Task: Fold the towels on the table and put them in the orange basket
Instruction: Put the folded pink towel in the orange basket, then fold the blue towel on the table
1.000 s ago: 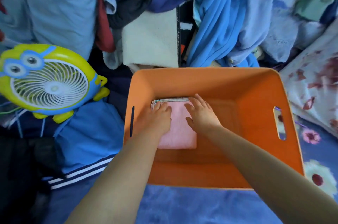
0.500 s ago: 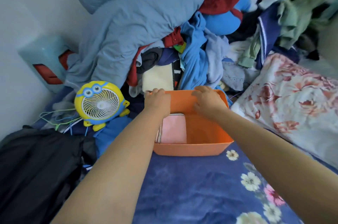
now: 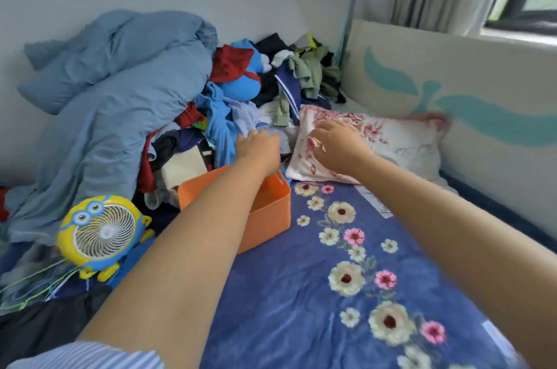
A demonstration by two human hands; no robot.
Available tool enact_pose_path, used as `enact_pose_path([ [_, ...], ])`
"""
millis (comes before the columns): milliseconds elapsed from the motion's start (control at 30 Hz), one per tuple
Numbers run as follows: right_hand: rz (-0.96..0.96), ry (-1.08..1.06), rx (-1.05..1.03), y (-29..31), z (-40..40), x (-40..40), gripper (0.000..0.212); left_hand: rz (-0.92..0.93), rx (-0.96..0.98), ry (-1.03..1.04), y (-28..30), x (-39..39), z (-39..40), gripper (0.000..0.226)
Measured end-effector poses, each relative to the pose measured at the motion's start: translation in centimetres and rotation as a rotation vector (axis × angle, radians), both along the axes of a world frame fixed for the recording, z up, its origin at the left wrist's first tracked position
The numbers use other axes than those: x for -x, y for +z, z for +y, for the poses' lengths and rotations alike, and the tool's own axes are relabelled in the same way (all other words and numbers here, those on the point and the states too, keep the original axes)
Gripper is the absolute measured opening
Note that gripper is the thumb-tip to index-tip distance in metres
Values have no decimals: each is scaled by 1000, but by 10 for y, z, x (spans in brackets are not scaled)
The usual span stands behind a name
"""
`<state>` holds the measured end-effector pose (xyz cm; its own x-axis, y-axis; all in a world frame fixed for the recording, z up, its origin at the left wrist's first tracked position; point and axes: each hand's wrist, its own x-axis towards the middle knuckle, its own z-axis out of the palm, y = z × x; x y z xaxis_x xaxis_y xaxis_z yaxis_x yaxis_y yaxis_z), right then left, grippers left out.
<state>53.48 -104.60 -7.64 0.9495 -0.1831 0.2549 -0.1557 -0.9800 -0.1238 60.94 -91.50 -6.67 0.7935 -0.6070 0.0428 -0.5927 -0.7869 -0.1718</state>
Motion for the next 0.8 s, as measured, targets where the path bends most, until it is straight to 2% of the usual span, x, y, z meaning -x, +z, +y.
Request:
enact_pose_path([
  [300,-40,-577,-17,18,-47,267,38,27,38,-527,12,206,-99,36],
  [600,-40,-1135,4,27,-67,568,36,-17,27,-1022,25,472,-194,37],
  [633,-45,-1144,8,27,-70,579,37,-19,38,-1038,24,481,-199,36],
  [800,2,-1305,0,38,-82,729,39,-11,61,-1204,27,628,-249,36],
])
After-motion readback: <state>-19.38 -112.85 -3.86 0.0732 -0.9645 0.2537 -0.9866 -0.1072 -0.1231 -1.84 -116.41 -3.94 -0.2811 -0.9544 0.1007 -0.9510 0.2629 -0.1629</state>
